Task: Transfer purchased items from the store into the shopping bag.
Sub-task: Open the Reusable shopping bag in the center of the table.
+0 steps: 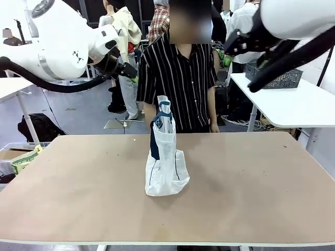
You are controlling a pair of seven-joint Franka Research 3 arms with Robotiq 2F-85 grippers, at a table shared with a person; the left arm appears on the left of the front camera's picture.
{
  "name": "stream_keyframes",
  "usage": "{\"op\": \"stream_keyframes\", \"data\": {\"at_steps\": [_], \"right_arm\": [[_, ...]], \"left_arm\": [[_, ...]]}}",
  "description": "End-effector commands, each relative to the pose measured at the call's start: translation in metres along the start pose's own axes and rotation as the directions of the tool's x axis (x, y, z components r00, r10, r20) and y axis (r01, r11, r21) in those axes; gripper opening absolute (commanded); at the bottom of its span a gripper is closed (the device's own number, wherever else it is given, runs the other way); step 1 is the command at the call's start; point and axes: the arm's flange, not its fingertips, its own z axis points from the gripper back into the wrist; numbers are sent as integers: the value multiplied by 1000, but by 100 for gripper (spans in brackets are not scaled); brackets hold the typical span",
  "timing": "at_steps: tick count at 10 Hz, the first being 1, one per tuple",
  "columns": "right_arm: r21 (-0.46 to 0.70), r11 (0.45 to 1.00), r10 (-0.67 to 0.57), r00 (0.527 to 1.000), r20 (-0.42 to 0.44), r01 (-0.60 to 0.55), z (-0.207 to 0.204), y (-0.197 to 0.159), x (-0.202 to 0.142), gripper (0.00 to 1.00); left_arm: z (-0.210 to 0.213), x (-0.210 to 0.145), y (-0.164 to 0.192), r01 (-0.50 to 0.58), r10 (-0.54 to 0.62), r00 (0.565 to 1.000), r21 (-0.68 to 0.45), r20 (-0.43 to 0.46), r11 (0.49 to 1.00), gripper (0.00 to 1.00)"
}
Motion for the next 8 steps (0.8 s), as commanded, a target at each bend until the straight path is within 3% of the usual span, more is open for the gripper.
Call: {"op": "stream_keyframes", "data": {"at_steps": [1,4,8], "right_arm": [[-55,998,-12,998,64,15,3,-30,-9,100],[17,999,-27,993,-113,30,-17,42,9,100],[63,997,-37,977,-209,51,-58,127,0,100]], "left_arm": [[33,-15,4,-9,9,1000,2,28,1000,100],[-34,22,-14,14,-14,999,10,-33,1000,100],[-105,58,-47,65,-78,986,-92,-147,994,100]]}}
